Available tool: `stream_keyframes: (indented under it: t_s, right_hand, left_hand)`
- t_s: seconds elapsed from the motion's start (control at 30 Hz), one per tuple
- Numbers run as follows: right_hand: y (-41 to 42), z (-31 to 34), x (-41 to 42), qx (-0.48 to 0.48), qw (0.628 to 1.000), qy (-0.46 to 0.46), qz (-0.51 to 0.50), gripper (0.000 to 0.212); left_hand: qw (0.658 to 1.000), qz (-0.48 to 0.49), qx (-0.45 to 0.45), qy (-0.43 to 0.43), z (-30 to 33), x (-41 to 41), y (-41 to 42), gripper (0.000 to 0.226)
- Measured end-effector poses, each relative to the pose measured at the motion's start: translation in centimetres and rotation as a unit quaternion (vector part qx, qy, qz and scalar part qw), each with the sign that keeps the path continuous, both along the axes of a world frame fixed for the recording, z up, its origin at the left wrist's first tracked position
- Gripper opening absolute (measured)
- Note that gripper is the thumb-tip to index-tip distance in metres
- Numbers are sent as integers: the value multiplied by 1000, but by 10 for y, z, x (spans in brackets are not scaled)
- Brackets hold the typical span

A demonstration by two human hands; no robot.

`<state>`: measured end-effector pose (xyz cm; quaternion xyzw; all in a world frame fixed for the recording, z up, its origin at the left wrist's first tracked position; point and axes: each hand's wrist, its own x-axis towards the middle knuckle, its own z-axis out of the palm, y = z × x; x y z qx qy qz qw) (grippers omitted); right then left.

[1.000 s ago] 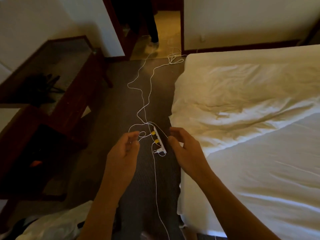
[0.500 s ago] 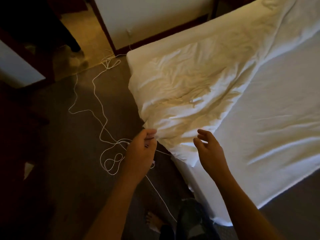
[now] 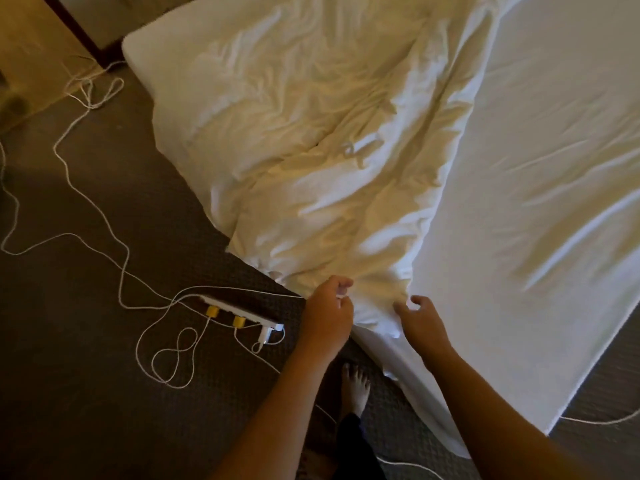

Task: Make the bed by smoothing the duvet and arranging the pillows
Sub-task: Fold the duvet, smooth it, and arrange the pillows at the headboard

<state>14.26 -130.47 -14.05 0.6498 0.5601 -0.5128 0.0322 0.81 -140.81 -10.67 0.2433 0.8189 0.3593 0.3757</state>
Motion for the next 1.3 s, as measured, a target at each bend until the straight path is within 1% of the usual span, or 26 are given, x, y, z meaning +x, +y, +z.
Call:
stream_keyframes:
  t_s: [0.07,0.1,0.17,0.2,0.3,0.37,0.47,0.53,0.6,0.7,0.77,0.83,0.93,1.0,1.07,1.13,1.23,1.3]
  right_hand:
    - [-1,-30,-5,-19,999,7,-26,50]
    - [0,-36,-9,-17,999,14,-24,40]
    - [4,-35,-20,11,999,28,10,20]
    - [7,-27,-27,29,999,37,26,17]
    - [22,16,-60,69,991,83,76,17]
    - [31,48,-87,75,983,118,117,23]
    - [41,87,-132,66,969,162,172,29]
    - [42,104,-165,62,962,176,198,25]
    - [37,118,-198,62,958,191,205,21]
    - [23,132,-246,71,955,203,206,22]
    - [13,141,-279,78,952,213,206,22]
    - [5,147,-314,93,949,219,205,21]
    - [-7,154,-369,111,947,233,192,19]
    - [-19,157,-410,116,945,247,178,23]
    - [-32,159,-452,118,944,260,168,26]
    - [-44,161,-487,130,935,286,164,24]
    - [-59,157,-526,147,927,306,162,16]
    - [-65,154,-544,169,929,289,158,20]
  left_hand:
    - [999,-50,-13,-11,-29,2,2,38]
    - [997,-76,-19,-18,-40,2,1,43]
    - [994,-110,-12,-23,-52,-2,-2,50]
    - [993,-115,3,-26,-53,-5,-4,50]
    - [995,-71,50,-50,-38,-24,-7,42]
    - [995,-51,79,-45,-20,-42,-9,50]
    - [994,-55,96,10,6,-74,-12,76]
    - [991,-44,97,82,14,-98,-12,82]
    - [987,-8,96,132,22,-122,-11,76]
    - [978,62,104,170,38,-158,-12,57]
    - [972,99,126,173,47,-188,-16,38]
    - [970,113,148,156,55,-222,-22,28]
    - [969,100,167,153,62,-281,-32,23]
    - [969,91,178,143,65,-324,-40,22]
    - [968,95,186,141,68,-366,-50,33]
    - [964,107,200,142,70,-407,-61,45]
    - [964,134,199,116,67,-461,-72,33]
    - [967,153,183,84,66,-495,-76,33]
